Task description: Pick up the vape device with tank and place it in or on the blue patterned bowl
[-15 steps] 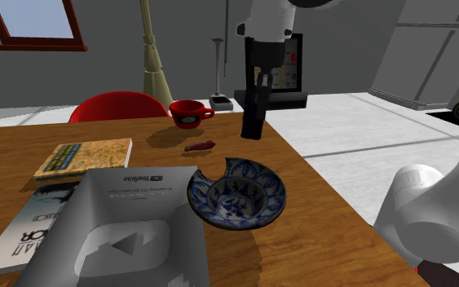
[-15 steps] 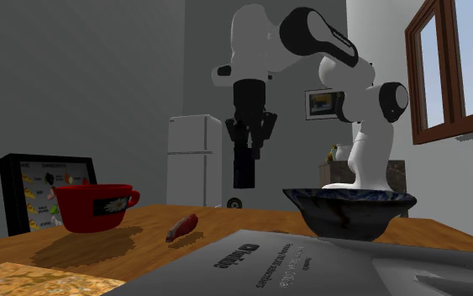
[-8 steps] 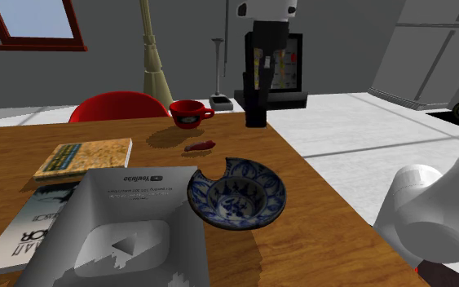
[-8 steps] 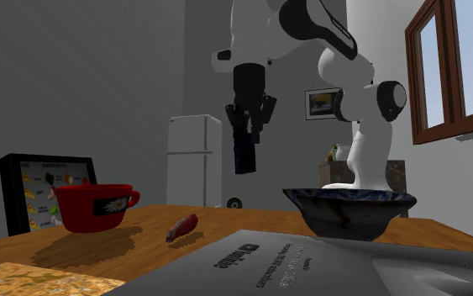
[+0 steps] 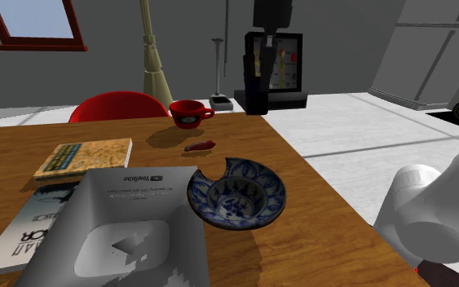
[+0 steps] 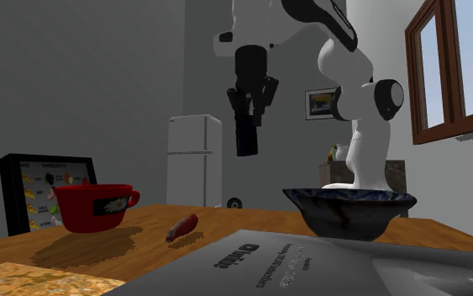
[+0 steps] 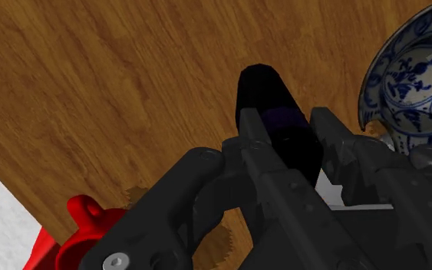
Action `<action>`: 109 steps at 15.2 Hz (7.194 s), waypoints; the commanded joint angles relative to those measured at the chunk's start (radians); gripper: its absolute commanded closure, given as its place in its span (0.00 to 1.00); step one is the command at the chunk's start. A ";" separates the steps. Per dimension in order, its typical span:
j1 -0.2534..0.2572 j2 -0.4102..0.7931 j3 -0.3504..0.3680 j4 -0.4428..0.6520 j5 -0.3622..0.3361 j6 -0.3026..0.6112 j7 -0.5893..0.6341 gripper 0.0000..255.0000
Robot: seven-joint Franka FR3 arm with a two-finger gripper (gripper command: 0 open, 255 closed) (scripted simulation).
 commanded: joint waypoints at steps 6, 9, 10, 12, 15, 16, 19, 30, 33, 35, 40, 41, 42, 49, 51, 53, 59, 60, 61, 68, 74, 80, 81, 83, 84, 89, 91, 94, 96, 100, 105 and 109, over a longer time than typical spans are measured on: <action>0.046 -0.041 0.112 -0.015 0.057 -0.021 0.159 1.00; 0.065 -0.045 0.168 -0.007 0.083 -0.027 0.235 1.00; 0.071 -0.044 0.187 -0.002 0.092 -0.029 0.260 1.00; 0.084 -0.038 0.226 0.010 0.108 -0.032 0.313 1.00; 0.099 -0.023 0.282 0.035 0.128 -0.035 0.387 1.00; 0.100 -0.031 0.282 0.015 0.130 -0.021 0.385 1.00; 0.103 -0.051 0.281 -0.045 0.136 0.019 0.379 1.00; 0.085 0.185 0.325 -0.004 0.134 -0.094 0.433 0.00; 0.087 0.196 0.326 -0.036 0.139 -0.086 0.435 0.00; 0.088 0.179 0.324 -0.078 0.144 -0.061 0.429 0.00; 0.092 0.151 0.323 -0.149 0.153 -0.017 0.419 0.00; 0.092 0.151 0.323 -0.149 0.153 -0.017 0.419 0.00; 0.092 0.151 0.323 -0.149 0.153 -0.017 0.419 0.00; 0.091 0.151 0.323 -0.148 0.153 -0.017 0.419 1.00; 0.091 0.151 0.323 -0.148 0.153 -0.017 0.419 1.00; 0.091 0.151 0.323 -0.148 0.153 -0.017 0.419 1.00; 0.090 0.156 0.321 -0.103 0.151 -0.057 0.424 1.00; 0.090 0.159 0.321 -0.087 0.151 -0.070 0.425 1.00; 0.089 0.162 0.320 -0.071 0.150 -0.084 0.427 1.00; 0.086 0.188 0.319 0.048 0.144 -0.178 0.443 1.00; 0.085 0.221 0.322 0.164 0.139 -0.262 0.462 1.00; 0.092 0.345 0.349 0.380 0.108 -0.361 0.515 1.00; 0.092 0.336 0.347 0.356 0.110 -0.346 0.510 1.00; 0.091 0.318 0.343 0.309 0.114 -0.315 0.501 1.00; 0.090 0.310 0.342 0.286 0.115 -0.300 0.496 1.00; 0.088 0.276 0.337 0.181 0.122 -0.227 0.477 1.00; 0.088 0.265 0.335 0.142 0.124 -0.199 0.470 1.00; 0.088 0.250 0.334 0.086 0.127 -0.157 0.462 1.00; 0.088 0.243 0.334 0.057 0.128 -0.134 0.458 1.00; 0.088 0.243 0.334 0.057 0.128 -0.134 0.458 1.00; 0.088 0.243 0.334 0.057 0.128 -0.134 0.458 0.00; 0.088 0.243 0.334 0.057 0.128 -0.134 0.458 0.00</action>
